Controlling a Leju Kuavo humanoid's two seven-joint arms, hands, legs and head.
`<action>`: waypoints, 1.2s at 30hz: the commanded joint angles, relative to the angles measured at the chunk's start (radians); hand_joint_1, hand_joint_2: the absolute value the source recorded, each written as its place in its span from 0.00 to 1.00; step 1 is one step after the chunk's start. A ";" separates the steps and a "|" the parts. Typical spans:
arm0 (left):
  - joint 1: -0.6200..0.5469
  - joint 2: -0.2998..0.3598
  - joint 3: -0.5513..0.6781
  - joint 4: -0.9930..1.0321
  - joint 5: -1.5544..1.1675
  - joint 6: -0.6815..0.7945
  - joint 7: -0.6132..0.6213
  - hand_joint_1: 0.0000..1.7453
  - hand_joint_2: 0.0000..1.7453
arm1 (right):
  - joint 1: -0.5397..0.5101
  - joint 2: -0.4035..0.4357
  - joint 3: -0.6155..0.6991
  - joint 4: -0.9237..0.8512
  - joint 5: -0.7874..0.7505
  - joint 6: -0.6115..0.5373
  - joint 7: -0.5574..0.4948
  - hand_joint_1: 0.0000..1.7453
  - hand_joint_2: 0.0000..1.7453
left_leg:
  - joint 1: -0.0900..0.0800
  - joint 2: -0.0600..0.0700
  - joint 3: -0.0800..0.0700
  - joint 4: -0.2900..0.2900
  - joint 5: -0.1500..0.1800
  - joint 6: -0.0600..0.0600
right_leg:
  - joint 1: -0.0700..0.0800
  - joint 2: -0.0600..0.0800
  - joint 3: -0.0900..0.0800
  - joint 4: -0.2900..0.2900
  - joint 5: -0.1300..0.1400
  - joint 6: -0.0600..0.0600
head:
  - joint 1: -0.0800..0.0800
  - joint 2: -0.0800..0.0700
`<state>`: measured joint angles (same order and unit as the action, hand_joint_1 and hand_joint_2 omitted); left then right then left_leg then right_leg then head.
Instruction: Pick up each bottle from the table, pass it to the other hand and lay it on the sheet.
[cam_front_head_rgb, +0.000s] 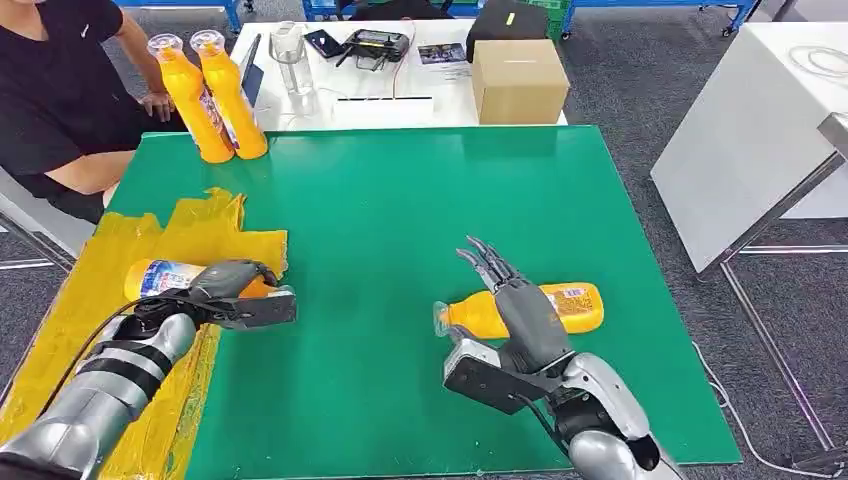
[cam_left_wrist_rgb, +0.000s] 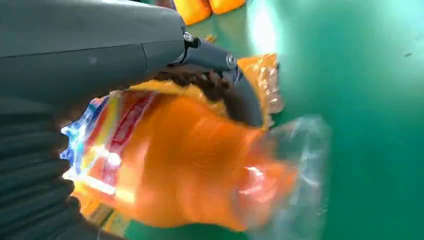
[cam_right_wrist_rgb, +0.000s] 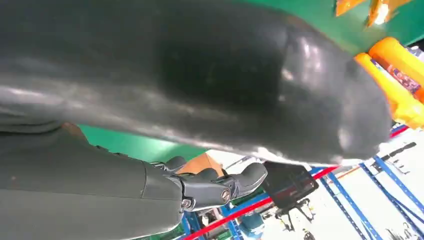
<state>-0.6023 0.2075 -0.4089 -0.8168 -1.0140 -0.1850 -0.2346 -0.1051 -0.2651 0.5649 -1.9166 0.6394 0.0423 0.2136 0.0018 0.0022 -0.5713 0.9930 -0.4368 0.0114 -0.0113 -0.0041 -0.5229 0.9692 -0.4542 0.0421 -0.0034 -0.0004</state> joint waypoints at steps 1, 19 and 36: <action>-0.039 0.073 -0.089 0.037 0.094 -0.046 -0.036 0.00 0.00 | -0.098 0.021 0.037 0.113 -0.018 0.015 -0.006 0.00 0.00 | 0.002 0.002 0.001 0.000 -0.001 -0.001 | 0.002 0.003 0.001 -0.001 0.000 -0.001 | 0.000 0.000; 0.201 0.042 0.189 -0.289 0.571 -0.133 -0.126 0.00 0.00 | -0.071 -0.046 0.008 0.102 0.029 0.015 0.002 0.00 0.00 | 0.001 0.000 0.001 0.000 -0.001 0.000 | 0.001 0.000 0.001 -0.001 0.000 -0.001 | 0.001 0.000; 0.293 -0.157 0.412 -0.485 1.435 -0.406 0.171 0.00 0.00 | -0.014 -0.141 -0.166 0.282 0.109 0.146 0.075 0.00 1.00 | 0.002 -0.001 0.003 0.000 -0.001 -0.001 | 0.001 -0.001 0.004 -0.003 0.000 -0.002 | 0.000 0.000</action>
<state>-0.2805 0.1042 -0.0374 -1.3405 0.2545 -0.5417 -0.1377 -0.0757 -0.3880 0.4539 -1.7754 0.7786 0.1446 0.2682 0.0007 0.0013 -0.5717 0.9932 -0.4372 0.0119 -0.0130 -0.0049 -0.5231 0.9686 -0.4543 0.0421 -0.0034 -0.0004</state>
